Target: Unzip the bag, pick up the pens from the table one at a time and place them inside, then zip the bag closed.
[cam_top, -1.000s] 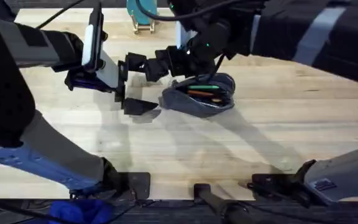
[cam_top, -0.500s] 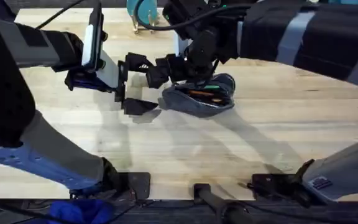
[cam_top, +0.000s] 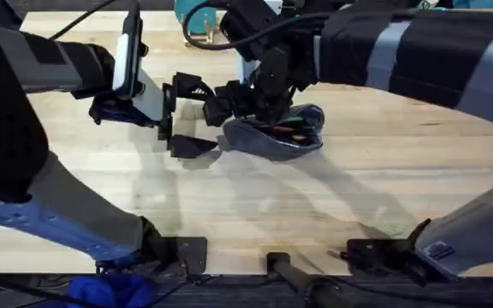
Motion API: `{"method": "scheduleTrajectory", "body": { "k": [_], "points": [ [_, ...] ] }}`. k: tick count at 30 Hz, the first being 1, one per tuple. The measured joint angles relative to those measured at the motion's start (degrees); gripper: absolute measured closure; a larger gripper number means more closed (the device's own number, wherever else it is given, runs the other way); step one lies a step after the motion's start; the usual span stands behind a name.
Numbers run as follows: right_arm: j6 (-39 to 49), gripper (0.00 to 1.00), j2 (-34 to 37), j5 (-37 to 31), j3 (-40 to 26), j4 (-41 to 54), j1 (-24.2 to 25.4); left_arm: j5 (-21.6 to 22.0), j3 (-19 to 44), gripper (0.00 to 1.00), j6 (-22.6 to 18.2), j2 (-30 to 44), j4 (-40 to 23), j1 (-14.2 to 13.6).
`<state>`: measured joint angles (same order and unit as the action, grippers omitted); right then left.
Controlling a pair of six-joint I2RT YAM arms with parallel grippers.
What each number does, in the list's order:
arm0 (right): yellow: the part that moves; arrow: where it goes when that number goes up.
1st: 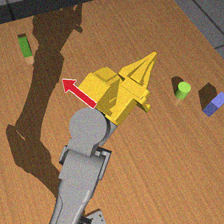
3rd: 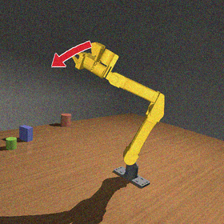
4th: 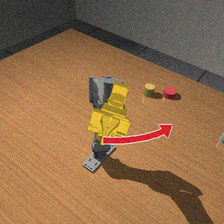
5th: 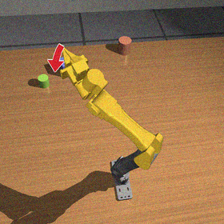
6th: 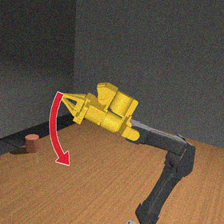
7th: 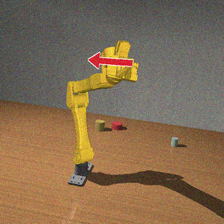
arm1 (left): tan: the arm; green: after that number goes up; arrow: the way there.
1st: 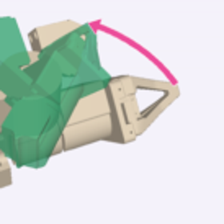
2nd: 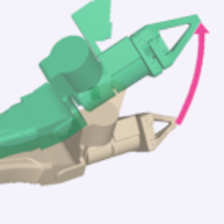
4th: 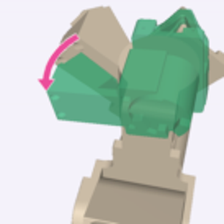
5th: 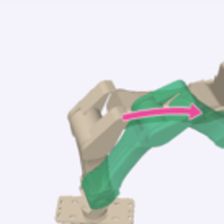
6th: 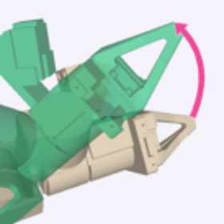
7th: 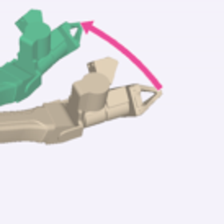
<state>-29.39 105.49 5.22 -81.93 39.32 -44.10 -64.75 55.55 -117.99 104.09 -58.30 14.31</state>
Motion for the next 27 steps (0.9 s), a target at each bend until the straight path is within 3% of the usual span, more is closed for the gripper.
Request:
{"method": "scheduleTrajectory", "body": {
  "k": [1, 7, 9, 10, 22, 27],
  "points": [
    [0.0, 0.14, 0.0, -0.1, 0.0, 0.1, 0.0, 0.0, 0.0, 0.008, 0.0, 0.0, 0.0, 0.0],
    [0.0, 0.345, 0.0, -0.9, 0.0, 0.2, 0.0, 0.0, 0.0, 0.008, 0.0, 0.0, 0.0, 0.0],
    [0.1, 0.473, 0.0, -0.9, 0.0, 0.1, 0.0, 0.0, 0.0, 0.008, 0.0, 0.0, 0.0, 0.0],
    [0.0, 0.589, 0.0, -0.7, 0.0, -0.1, -0.2, 0.0, 0.0, 0.008, 0.0, 0.0, 0.0, 0.0],
    [0.0, 0.816, 0.0, 0.1, 0.0, -0.3, -0.4, 0.0, 0.0, 0.008, 0.0, 0.0, 0.0, 0.0],
    [-0.2, 0.959, 0.0, 0.2, 0.0, -0.3, -0.4, 0.0, 0.0, 0.007, 0.0, 0.0, 0.0, 0.0]
  ]
}}
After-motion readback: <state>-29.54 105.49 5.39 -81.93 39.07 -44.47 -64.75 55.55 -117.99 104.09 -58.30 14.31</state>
